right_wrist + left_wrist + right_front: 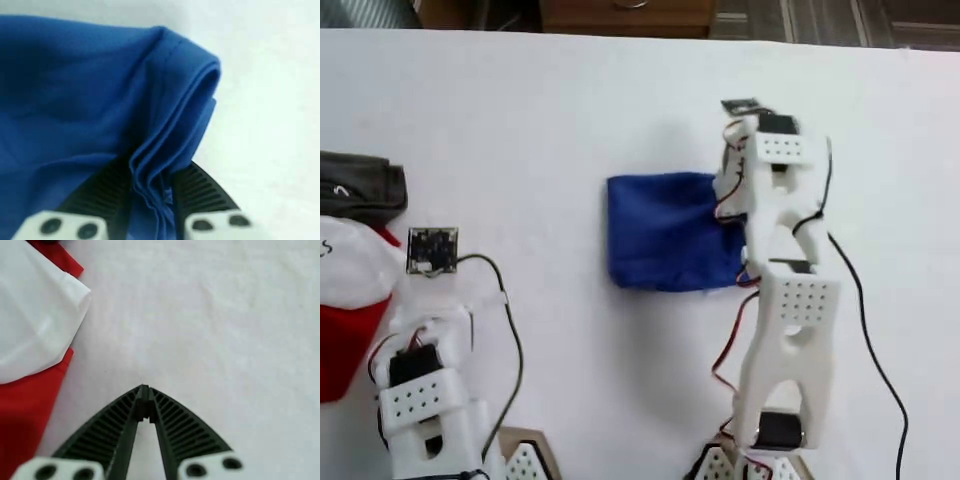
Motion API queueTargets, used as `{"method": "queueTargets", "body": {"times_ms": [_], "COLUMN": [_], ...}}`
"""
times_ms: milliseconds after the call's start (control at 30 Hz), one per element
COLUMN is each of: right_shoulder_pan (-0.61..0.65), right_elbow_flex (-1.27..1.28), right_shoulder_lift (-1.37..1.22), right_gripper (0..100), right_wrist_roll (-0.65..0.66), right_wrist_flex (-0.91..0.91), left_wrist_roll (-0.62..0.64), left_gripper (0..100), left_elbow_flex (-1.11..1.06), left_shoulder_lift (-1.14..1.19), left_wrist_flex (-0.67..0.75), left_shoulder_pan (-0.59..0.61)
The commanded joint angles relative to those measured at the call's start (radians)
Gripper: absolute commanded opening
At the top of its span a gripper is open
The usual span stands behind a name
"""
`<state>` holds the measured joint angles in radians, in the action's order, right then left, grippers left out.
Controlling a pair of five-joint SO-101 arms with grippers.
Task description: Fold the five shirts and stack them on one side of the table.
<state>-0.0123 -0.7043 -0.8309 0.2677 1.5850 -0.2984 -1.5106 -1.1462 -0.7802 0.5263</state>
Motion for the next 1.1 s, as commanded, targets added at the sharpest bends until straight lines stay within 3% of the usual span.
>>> {"method": "queueTargets", "body": {"times_ms": [0,333,1067], "right_shoulder_pan": [-0.116,-0.255,-0.394], "right_elbow_flex": [-0.161,-0.316,-0.319], "right_shoulder_lift": [0.002,0.001,-0.096], "right_gripper": [2.1,2.1,2.1], "right_wrist_roll": [0.118,0.236,0.236], "right_wrist_flex": [0.001,-0.085,-0.545], "left_wrist_roll": [0.005,0.005,0.005], "left_gripper": [3,3,3], "left_elbow_flex": [0.002,-0.007,-0.008], "left_shoulder_lift": [-0.011,-0.014,-0.014], "left_wrist_flex": [0.017,0.017,0.017], "left_shoulder_pan": [-0.009,-0.011,-0.011]}}
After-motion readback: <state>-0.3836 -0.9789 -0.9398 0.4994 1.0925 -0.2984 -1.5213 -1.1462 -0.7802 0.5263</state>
